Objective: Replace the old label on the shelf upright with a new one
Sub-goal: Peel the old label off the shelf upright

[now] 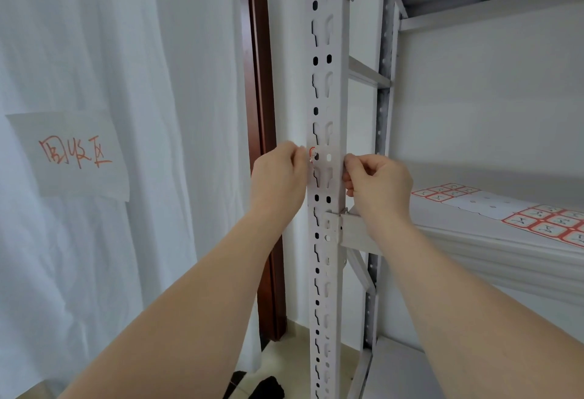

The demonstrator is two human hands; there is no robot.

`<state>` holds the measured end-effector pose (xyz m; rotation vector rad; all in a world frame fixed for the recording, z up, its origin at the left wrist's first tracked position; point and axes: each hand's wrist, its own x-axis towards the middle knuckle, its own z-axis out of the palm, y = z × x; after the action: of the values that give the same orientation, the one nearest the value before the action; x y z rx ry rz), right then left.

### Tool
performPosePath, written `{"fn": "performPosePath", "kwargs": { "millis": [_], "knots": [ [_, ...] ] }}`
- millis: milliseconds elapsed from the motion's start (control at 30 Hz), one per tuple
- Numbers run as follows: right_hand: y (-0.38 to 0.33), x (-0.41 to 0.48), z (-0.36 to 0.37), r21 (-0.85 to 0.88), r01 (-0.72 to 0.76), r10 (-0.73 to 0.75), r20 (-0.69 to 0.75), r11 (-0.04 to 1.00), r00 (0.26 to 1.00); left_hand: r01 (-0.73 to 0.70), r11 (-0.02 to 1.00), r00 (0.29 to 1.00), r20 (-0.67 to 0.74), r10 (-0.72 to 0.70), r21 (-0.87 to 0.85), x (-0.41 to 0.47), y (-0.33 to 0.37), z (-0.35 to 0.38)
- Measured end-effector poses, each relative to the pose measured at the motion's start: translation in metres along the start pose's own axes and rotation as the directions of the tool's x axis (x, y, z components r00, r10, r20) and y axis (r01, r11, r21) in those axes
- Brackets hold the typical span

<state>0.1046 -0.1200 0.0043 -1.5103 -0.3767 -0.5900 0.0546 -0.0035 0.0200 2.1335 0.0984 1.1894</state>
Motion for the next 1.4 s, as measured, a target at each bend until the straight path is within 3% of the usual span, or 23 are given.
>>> {"fn": "performPosePath", "kwargs": {
  "millis": [267,533,633,833,1100,1300,1400],
  "knots": [
    [0.000,0.001,0.000,0.007,0.001,-0.001,0.000,1.000,1.000,-0.130,0.920,0.991,0.046,0.122,0.371,0.002,0.010,0.009],
    [0.002,0.001,0.000,-0.004,0.002,-0.002,-0.002,1.000,1.000,-0.219,0.726,0.975,0.128,0.179,0.652,0.004,0.016,0.012],
    [0.001,0.001,0.000,-0.009,0.007,-0.007,-0.001,1.000,1.000,-0.189,0.803,0.982,0.091,0.167,0.566,0.007,0.017,0.011],
    [0.000,0.000,-0.001,-0.005,-0.007,0.007,0.005,1.000,1.000,-0.094,0.982,0.995,-0.002,0.096,0.164,0.009,0.009,0.010],
    [0.000,0.000,-0.001,-0.006,-0.016,0.016,0.012,1.000,1.000,0.060,0.996,0.998,0.000,-0.061,-0.064,0.006,0.003,0.008],
    [-0.002,0.000,-0.002,-0.003,-0.027,0.027,0.015,1.000,1.000,0.250,0.919,0.967,0.025,-0.254,-0.304,0.001,-0.006,0.002],
    [-0.002,-0.001,-0.002,-0.003,-0.031,0.031,0.016,1.000,0.999,0.197,0.939,0.978,-0.018,-0.210,-0.281,-0.004,-0.008,0.000]
  ]
}}
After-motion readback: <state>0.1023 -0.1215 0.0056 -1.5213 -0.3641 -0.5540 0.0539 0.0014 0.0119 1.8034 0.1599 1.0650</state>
